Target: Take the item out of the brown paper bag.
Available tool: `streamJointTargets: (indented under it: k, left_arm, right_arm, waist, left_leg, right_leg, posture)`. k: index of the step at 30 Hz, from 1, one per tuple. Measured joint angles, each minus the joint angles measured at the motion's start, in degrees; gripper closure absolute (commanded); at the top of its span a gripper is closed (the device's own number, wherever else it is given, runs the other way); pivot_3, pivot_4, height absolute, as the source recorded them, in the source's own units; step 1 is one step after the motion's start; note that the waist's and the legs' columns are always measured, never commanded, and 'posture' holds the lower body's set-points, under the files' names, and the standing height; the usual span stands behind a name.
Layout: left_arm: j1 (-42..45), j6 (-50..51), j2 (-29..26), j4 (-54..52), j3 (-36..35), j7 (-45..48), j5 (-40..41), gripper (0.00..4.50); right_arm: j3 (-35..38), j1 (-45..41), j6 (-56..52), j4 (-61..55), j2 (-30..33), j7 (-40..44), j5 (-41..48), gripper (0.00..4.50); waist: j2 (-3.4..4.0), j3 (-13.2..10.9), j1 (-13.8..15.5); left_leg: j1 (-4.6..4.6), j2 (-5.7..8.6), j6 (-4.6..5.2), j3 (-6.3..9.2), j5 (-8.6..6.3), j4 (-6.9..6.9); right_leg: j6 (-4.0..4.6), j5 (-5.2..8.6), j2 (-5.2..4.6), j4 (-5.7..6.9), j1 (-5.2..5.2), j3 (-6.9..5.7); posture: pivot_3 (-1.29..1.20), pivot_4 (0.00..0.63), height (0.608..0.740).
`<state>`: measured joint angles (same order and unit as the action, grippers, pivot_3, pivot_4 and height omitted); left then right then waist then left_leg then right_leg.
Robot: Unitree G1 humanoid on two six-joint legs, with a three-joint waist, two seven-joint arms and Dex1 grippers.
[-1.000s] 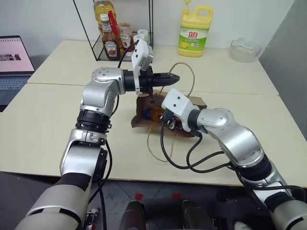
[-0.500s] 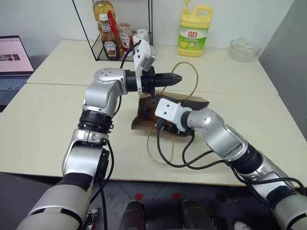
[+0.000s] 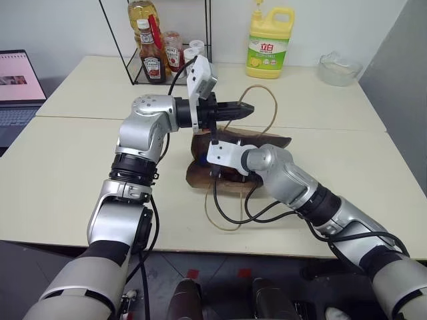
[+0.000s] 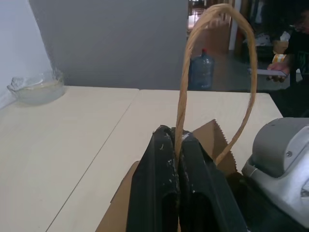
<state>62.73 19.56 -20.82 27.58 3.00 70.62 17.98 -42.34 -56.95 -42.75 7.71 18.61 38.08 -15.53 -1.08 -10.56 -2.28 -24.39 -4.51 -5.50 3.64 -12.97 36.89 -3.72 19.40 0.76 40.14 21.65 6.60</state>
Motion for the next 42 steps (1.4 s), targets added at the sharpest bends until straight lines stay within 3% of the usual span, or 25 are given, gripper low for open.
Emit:
streamJointTargets:
  k: [6, 11, 21, 31, 42]
  left_arm:
    - [-0.01, 0.0, 0.05, -0.09, 0.0, -0.03, 0.0, 4.5]
    - [-0.02, -0.08, 0.06, -0.11, 0.01, -0.02, -0.01, 4.5]
    - [-0.11, -1.61, -0.33, 0.02, 0.03, 0.02, -0.29, 4.5]
    - [-0.1, -4.41, -0.82, 2.57, 0.06, -0.17, -1.46, 4.5]
    - [0.14, -5.33, -0.83, 4.21, 0.06, -0.27, -1.78, 4.5]
  right_arm:
    - [-1.3, -2.34, 4.03, 7.03, -1.64, 4.02, -2.79, 0.36]
    - [-1.02, -3.41, 7.5, 11.85, -3.53, 5.74, -4.43, 1.4]
    - [1.47, -1.64, 12.21, 11.44, -3.3, 6.0, -5.97, 1.4]
    - [5.56, 4.79, 12.43, -5.21, 2.21, 11.31, -5.02, 1.4]
    - [9.38, 6.13, 11.67, -11.33, 2.33, 12.68, -1.51, 1.4]
  waist:
    - [0.01, 0.0, -0.24]
    - [0.01, 0.0, -0.57]
    - [0.01, 0.0, -0.78]
    - [0.03, -0.02, -0.98]
    - [0.04, -0.03, -0.94]
  left_leg:
    - [0.0, 0.0, -0.01, 0.0, 0.0, 0.0]
    - [0.03, -0.01, -0.03, 0.01, 0.02, 0.02]
    - [0.05, 0.0, -0.11, 0.02, 0.07, 0.02]
    - [-0.08, 0.0, -0.13, 0.01, 0.08, -0.04]
    - [-0.09, 0.0, -0.13, 0.01, 0.07, -0.04]
  right_leg:
    - [0.0, 0.0, 0.0, 0.01, 0.0, 0.0]
    - [0.0, 0.0, 0.0, 0.09, -0.02, -0.01]
    - [0.0, 0.0, 0.0, 0.22, 0.01, -0.01]
    - [0.0, 0.0, 0.01, 0.2, 0.19, -0.01]
    - [0.0, 0.0, 0.0, 0.2, 0.19, -0.01]
  posture:
    - [0.0, 0.15, 0.74]
    - [0.0, 0.15, 0.74]
    - [0.0, 0.15, 0.74]
    - [0.0, 0.15, 0.74]
    - [0.0, 0.15, 0.74]
